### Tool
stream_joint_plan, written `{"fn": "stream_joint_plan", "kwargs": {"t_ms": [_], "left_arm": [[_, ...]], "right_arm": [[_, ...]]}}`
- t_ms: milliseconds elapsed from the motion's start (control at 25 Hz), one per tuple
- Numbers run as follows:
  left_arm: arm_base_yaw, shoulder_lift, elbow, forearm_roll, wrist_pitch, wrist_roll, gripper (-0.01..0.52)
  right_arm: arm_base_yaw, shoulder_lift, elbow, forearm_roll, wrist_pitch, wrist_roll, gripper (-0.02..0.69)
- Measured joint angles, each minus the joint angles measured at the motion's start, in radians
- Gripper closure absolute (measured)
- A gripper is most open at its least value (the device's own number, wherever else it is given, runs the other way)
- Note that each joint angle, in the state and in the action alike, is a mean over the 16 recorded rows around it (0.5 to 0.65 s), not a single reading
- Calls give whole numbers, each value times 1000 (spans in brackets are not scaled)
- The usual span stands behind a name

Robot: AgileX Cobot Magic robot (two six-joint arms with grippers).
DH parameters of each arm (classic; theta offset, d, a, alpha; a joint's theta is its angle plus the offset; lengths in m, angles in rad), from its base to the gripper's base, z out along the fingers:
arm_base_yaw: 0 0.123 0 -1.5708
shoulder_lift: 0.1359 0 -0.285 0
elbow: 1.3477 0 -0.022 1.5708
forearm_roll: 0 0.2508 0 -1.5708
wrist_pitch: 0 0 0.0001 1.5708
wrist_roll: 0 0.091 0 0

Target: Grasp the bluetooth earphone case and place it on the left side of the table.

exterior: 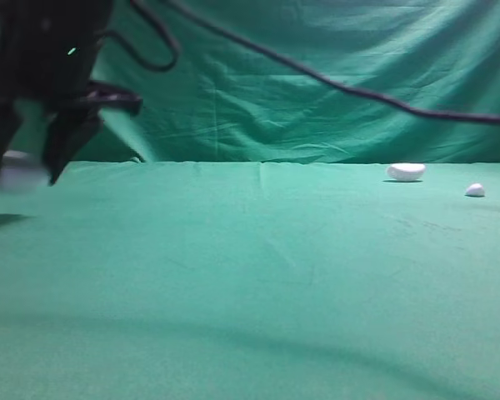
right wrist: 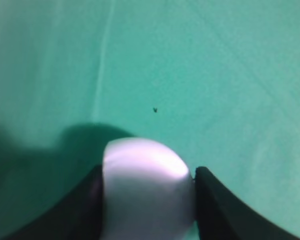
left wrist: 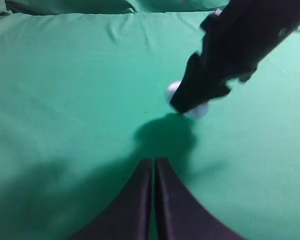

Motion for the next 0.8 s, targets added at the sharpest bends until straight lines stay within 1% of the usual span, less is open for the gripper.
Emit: {"fn": "stream_joint_plan", "kwargs": {"t_ms": [80,160,240,320,440,680,800], "left_arm": [[0,0,0,0,0,0,514],[0,0,0,0,0,0,514],[0,0,0,0,0,0,514],[0,0,0,0,0,0,514],[0,0,0,0,0,0,514],[0,0,0,0,0,0,514],[0,0,0,0,0,0,514]], "right_arm": [[3,-5,-6,0,12,11,198],[4,-18,-15,-3,39,26,182],[4,-38,-29,-9,80,42,192],[4,-61,-47,-19,131,59,221],[5,-102,-76,-43,213,84,298],[0,-201,-129,-95,364,121,528],[-11,-260,-133,-116,410,127,620]]}}
